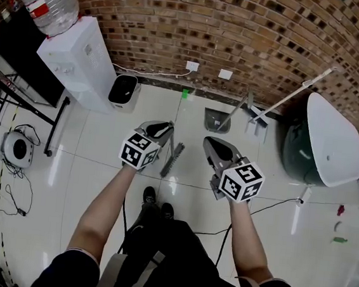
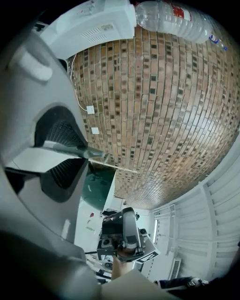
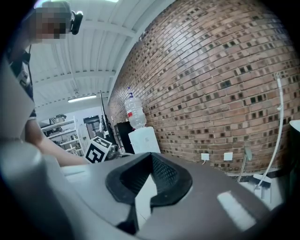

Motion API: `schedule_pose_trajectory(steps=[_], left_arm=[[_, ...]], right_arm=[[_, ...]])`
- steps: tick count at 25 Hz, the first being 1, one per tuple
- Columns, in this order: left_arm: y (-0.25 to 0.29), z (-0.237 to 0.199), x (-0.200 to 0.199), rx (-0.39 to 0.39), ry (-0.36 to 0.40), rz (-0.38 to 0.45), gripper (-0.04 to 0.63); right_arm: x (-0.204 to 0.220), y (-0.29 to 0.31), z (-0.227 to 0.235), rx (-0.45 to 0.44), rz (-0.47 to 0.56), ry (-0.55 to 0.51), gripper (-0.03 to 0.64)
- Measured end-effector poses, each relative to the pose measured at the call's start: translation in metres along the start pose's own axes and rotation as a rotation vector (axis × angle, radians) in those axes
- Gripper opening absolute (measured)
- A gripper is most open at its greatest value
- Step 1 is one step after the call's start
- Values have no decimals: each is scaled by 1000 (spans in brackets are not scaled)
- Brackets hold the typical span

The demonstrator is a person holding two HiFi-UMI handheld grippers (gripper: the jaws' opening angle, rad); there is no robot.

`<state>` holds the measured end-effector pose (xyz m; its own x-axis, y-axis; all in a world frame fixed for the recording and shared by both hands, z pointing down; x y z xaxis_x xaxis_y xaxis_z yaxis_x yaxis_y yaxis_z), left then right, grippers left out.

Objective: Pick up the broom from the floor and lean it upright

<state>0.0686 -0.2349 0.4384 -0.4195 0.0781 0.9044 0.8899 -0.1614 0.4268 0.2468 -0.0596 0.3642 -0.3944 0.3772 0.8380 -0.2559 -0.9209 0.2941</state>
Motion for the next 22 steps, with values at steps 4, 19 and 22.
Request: schedule_pose_trajectory(steps=[4,19,22], left_arm=[[21,-14,-18,17,-5,27,84],[99,-114,-54,23,-6,19,83],[112,-130,-62,10,0,2,83]], right_arm=[[-19,7,10,28,16,-11,3],[-103,83,54,107,59,-44,3],[-116,99,72,91,55,-42,3]])
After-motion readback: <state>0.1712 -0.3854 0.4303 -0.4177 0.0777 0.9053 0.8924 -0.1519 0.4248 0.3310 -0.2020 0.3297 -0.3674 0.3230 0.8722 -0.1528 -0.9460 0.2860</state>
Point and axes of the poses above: the fingertips, and each gripper's own axes: y forward along the fingers, z to its right, x out of its underside, the point moved 10 cm from there along -y, backward along the fingers, and after that the axes turned 11 degrees about y, right-handed, at the moved point
